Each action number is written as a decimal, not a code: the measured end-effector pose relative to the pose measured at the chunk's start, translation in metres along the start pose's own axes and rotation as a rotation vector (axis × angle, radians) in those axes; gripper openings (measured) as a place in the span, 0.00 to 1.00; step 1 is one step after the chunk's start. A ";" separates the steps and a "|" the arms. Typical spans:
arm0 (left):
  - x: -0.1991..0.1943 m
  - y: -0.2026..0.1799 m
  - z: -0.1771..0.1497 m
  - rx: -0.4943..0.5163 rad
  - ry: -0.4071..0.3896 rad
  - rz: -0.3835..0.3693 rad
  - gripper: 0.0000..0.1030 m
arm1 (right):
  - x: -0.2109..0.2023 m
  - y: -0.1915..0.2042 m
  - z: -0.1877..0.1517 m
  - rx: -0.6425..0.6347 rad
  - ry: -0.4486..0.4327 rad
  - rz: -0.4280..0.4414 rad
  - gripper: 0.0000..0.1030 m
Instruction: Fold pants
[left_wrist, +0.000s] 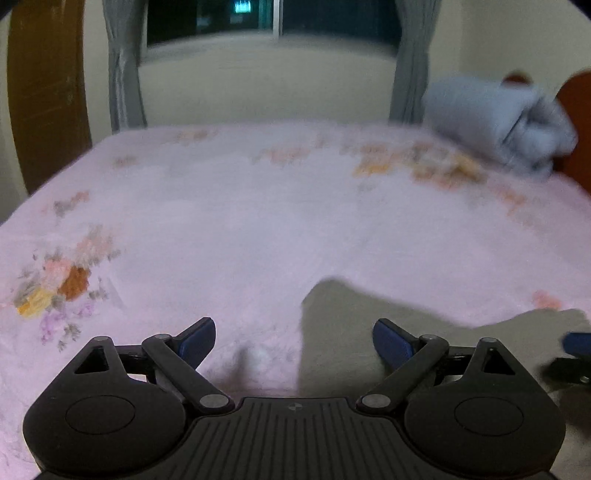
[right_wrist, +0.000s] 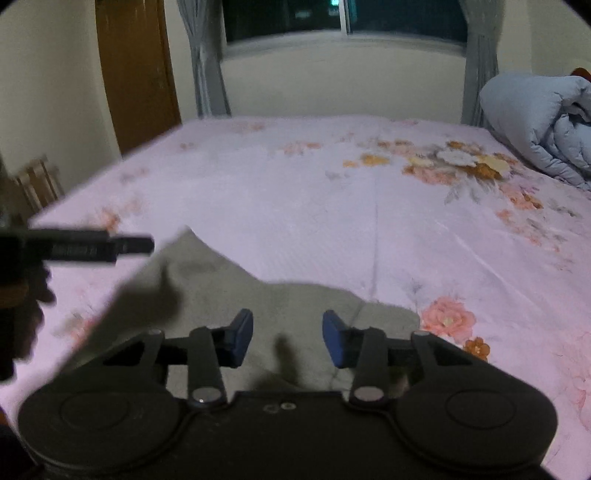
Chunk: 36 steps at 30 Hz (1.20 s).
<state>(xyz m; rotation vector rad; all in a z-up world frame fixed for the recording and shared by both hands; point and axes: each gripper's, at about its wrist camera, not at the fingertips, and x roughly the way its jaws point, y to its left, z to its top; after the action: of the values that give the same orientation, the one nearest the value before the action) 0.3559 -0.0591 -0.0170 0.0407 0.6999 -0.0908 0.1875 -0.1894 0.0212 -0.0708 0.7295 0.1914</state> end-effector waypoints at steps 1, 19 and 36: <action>0.018 0.001 -0.004 0.002 0.053 -0.009 0.90 | 0.007 -0.004 -0.008 0.005 0.041 -0.027 0.21; -0.045 0.081 -0.080 -0.292 -0.014 -0.356 1.00 | -0.064 -0.114 -0.081 0.596 -0.068 0.187 0.81; -0.005 0.039 -0.090 -0.243 0.068 -0.389 1.00 | -0.001 -0.112 -0.105 0.769 0.047 0.465 0.82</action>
<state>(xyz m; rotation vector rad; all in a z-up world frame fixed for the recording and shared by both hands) 0.2982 -0.0137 -0.0823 -0.3283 0.7761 -0.3778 0.1404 -0.3132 -0.0570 0.8349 0.8178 0.3400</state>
